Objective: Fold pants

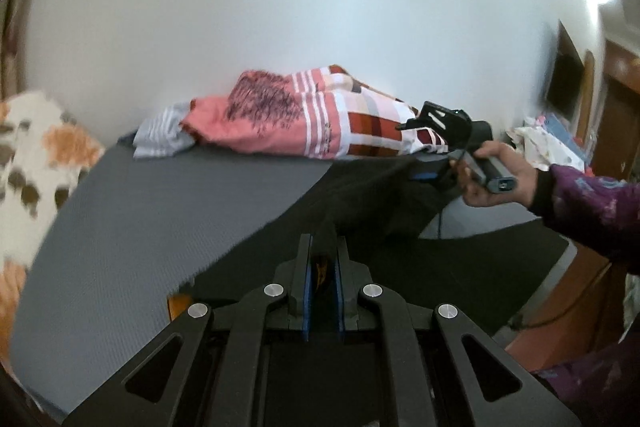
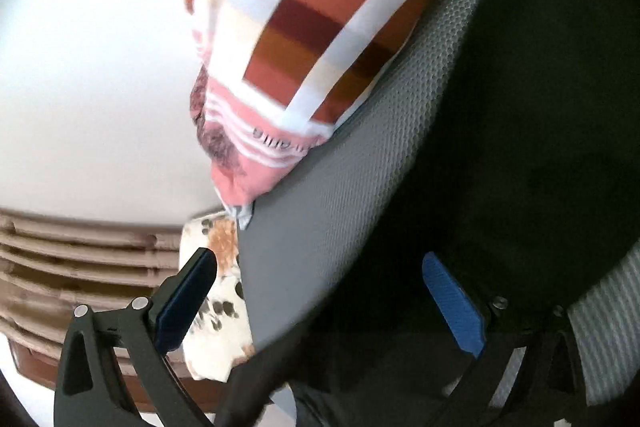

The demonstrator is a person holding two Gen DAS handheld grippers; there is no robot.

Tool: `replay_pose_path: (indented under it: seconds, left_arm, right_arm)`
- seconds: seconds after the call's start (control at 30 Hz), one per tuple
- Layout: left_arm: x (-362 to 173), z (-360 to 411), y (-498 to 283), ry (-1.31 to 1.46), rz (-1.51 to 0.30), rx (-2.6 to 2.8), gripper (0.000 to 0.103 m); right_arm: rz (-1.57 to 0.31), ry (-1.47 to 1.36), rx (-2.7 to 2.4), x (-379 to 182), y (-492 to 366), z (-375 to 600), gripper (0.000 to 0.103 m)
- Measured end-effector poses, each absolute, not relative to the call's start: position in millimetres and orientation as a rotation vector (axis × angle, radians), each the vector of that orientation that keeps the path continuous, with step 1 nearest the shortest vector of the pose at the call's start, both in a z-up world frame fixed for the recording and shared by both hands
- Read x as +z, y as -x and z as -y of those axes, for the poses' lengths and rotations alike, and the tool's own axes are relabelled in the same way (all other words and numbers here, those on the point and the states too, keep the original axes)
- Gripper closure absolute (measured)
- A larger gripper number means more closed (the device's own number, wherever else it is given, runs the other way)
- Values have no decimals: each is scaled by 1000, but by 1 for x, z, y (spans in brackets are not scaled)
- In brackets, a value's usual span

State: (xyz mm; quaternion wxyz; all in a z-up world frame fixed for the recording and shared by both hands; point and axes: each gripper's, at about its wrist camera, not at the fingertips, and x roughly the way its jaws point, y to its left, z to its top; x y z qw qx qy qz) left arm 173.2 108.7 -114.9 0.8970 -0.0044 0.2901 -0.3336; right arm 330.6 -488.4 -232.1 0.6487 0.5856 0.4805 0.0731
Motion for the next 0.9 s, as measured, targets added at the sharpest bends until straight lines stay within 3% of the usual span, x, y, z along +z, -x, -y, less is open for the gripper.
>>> replay_pose_path:
  seconds: [0.03,0.07,0.1,0.17,0.37,0.47,0.63,0.9]
  left_arm:
    - [-118,-112,-173,30,-619,-678,94]
    - [-121,-114,-172,45,-631,-677,93]
    - [-125,-117,-173,63,-652,-663,93]
    - [-132,-120,-175,83,-683,-638,92]
    - [-147,-147,-175,134,-750,-547,92]
    - [-158,-157,-173,125,-795,-505,92]
    - [-184,-162,-161,80,-858,-455,92]
    - [-207,-168,-143,26,-876,-410,90]
  right_arm:
    - [-1110,-1300,140,-237,-333,490,44]
    - [-1149,-1281,118,-243,-335,491,79]
    - [-1162,-1287,106,-248,-332,492,96]
    - [-1126,-1284,102,-243,-319,492,96]
    - [-941,-1134,157,-162,-208,480,96]
    - [-954,-1065,168,-142,-152,461,97]
    - [-1068,-1057,156,-171,-80,442,97]
    - [-1120,-1072,148,-194,-41,432,97]
